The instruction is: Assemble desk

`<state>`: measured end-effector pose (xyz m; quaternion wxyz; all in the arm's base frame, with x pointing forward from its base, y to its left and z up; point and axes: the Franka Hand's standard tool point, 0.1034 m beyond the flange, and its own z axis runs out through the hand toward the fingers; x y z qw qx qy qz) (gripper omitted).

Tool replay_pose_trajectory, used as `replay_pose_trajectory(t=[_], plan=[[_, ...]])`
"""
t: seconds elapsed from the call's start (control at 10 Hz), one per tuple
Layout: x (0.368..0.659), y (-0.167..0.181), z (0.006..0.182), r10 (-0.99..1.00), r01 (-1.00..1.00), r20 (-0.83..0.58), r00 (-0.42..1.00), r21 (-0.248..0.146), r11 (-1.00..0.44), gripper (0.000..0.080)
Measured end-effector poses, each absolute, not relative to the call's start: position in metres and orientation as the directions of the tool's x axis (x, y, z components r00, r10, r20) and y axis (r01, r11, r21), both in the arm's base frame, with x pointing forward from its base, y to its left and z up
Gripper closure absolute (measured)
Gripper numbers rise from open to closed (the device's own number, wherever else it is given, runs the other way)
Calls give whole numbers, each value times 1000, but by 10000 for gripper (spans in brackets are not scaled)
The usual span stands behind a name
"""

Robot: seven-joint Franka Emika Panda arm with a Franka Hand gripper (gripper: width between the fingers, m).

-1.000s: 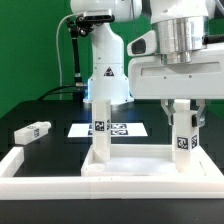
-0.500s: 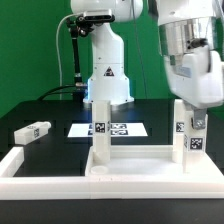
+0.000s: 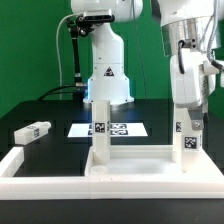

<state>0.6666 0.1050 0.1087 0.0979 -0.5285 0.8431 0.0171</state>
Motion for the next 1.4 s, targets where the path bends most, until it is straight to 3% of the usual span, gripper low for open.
replay_pose_trajectory(t=[0.1,0.2,0.3,0.4,0.8,0.9,1.0,1.1,1.3,1.4], plan=[[667,105,109,-914,-919,-176,-366,-87,385,339],[667,104,113,-985,-983,-138,-104,-133,122,218],[669,108,116,-993,-984,-121,8,-180,14,218],[664,111,115,-981,-968,-92,169,-201,-148,162],[664,107,113,-910,-892,-33,413,-213,-397,150],[662,103,114,-775,-763,5,632,-170,-623,150],[667,99,115,-677,-668,6,736,-153,-728,150],[670,95,114,-607,-597,23,794,-154,-787,150],[670,96,114,-624,-614,20,781,-155,-774,150],[670,96,114,-625,-615,20,781,-155,-773,247]])
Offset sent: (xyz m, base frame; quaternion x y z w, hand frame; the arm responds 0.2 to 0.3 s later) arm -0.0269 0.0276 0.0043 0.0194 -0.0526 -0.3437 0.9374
